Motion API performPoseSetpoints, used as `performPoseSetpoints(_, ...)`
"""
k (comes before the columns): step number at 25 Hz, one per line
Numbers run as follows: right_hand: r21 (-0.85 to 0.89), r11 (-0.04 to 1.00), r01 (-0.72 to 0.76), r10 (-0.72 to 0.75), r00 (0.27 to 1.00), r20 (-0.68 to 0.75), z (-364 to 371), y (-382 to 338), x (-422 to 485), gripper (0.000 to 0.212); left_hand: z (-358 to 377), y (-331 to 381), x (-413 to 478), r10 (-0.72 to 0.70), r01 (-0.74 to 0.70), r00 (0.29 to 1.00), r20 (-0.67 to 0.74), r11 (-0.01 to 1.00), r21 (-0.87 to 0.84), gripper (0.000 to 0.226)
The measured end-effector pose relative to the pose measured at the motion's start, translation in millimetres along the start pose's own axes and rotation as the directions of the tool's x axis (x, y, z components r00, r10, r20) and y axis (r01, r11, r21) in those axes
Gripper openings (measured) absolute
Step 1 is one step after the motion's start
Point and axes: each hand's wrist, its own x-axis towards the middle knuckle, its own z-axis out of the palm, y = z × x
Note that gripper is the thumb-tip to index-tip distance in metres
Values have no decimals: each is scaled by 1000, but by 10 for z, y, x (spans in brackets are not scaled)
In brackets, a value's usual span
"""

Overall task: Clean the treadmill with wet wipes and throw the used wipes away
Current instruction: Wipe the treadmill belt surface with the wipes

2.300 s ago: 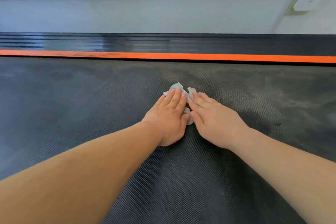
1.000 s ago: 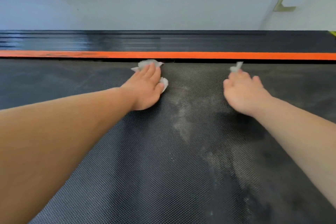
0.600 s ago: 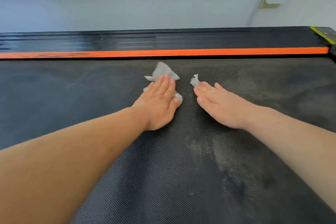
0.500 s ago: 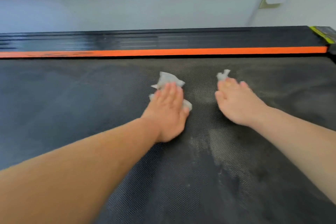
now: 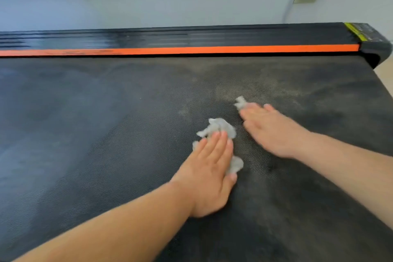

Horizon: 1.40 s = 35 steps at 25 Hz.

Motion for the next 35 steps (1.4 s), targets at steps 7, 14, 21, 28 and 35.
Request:
performPoseSetpoints(7, -65, 994, -92, 95, 994, 50, -65, -253, -495, 35, -47, -86, -583, -352, 363, 928, 123, 928, -82, 70)
performPoseSetpoints(14, -5, 963, 270, -262, 938, 227, 323, -731, -906, 59, 107, -143, -1001, -219, 216, 966, 136, 976, 33, 69)
performPoseSetpoints(21, -111, 967, -227, 246, 947, 204, 233, -591, -703, 62, 299, -228, -970, -143, 144, 987, -66, 990, 5, 67)
performPoseSetpoints(28, -23, 987, -157, 158, 965, 210, -67, -1230, -897, 37, 61, -323, -1073, -223, 221, 948, -228, 975, -35, 37)
performPoseSetpoints(35, 860, 290, -421, 537, 815, 217, 36, -1194, -1124, 23, -233, -46, -917, -383, 242, 921, -77, 713, -658, 14)
